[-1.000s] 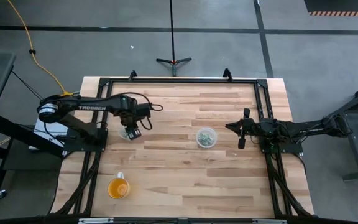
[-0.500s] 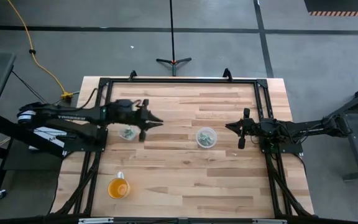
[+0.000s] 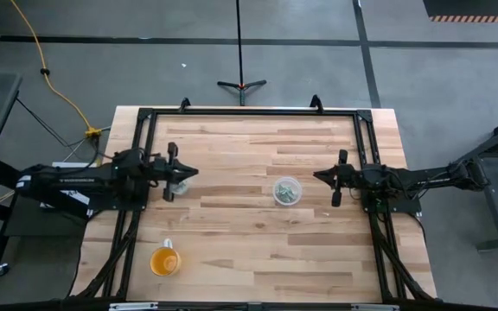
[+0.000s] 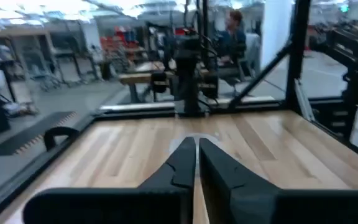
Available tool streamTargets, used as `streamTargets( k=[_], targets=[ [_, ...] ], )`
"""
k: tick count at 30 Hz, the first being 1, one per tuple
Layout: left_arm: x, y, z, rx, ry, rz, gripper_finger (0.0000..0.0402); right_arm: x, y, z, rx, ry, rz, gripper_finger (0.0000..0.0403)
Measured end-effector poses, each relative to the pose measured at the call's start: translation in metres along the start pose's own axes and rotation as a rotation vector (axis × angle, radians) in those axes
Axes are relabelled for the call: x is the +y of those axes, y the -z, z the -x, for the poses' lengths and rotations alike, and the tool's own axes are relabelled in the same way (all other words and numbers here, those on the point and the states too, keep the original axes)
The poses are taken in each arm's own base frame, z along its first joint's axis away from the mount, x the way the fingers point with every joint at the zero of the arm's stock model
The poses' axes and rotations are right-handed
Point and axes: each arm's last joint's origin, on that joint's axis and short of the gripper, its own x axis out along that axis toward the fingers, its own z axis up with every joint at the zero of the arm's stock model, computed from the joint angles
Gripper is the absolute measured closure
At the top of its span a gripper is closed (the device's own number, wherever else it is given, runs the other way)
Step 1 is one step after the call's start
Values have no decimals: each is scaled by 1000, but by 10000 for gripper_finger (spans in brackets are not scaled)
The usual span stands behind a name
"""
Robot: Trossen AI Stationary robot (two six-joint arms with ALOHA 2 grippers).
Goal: Pick and place items into bin
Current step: Return to Home Position
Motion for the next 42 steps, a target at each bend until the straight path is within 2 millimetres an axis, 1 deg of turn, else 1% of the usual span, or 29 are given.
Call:
streamTargets(
  k=[3,6,7,12,17,19,22,26,31,34,42],
  targets=[
    [-2,11,9,-12,-3,-18,348,1,-4,0,-44,-30,19,393],
    [-5,23,15,-12,18,-35,373,3,-10,1,-99,-105,39,400],
    [-5,23,17,-21,28,-44,379,3,-10,1,-107,-111,50,402],
    [-6,25,23,-4,32,-42,378,1,-14,4,-150,-72,30,402],
    [-7,25,28,-9,29,3,349,1,-18,10,-210,-114,-3,402],
    [-7,26,30,-2,28,3,356,0,-17,13,-210,-110,-19,402],
    [-8,27,29,4,51,-8,380,-1,-17,18,-229,-116,-52,402],
    [-8,26,29,-7,58,-9,380,-2,-19,22,-260,-142,-77,401],
    [-7,27,29,7,29,18,342,-1,-17,21,-240,-166,-94,401],
    [-8,27,29,1,56,31,335,-1,-18,21,-249,-175,-105,401],
    [-8,27,29,2,58,87,371,-1,-18,21,-254,-156,-94,395]
  ],
)
